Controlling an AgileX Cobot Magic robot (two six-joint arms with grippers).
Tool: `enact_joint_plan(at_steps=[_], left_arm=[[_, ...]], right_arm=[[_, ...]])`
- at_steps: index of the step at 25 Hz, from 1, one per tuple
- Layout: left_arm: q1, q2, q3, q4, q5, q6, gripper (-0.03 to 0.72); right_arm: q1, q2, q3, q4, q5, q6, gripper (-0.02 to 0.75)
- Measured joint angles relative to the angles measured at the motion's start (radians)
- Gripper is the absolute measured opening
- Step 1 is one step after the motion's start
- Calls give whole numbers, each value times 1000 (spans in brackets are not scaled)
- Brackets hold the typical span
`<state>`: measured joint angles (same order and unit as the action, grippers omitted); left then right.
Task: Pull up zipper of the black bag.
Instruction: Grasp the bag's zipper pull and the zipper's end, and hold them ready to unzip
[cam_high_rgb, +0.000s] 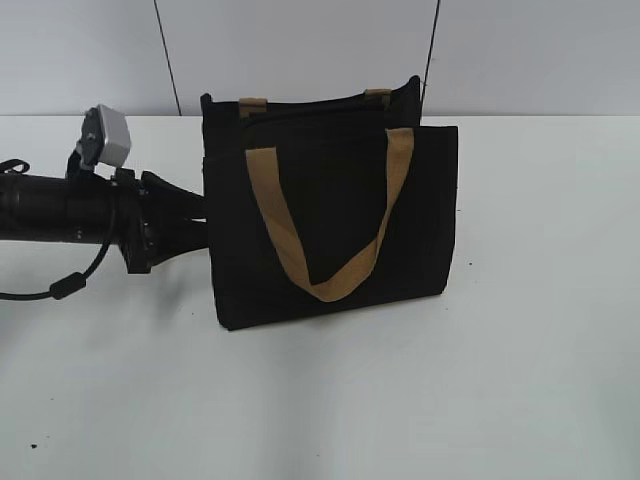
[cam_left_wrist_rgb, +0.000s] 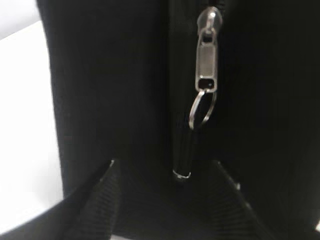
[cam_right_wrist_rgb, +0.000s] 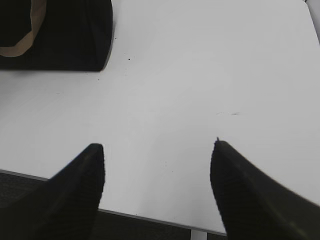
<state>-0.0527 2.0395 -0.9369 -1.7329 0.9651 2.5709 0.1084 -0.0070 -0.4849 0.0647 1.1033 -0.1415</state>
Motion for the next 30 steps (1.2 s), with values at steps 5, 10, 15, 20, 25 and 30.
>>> enact_joint_plan(at_steps=[5,10,15,20,25,30], left_arm=[[-36,15,-2,0,-3,1,438],[-69,15,-8,1,-47,2,438],[-78,25,-30,1,-63,2,438],[-78,26,-37,1,-63,2,412],[-78,26,-37,1,-63,2,243],[-78,26,-37,1,-53,-1,71]], right_arm=[[0,0,0,0,0,0,508],[0,0,0,0,0,0,508],[0,0,0,1,0,0,507],[0,0,0,21,0,0,507],[0,0,0,57,0,0,507],[0,0,0,115,0,-13,507]])
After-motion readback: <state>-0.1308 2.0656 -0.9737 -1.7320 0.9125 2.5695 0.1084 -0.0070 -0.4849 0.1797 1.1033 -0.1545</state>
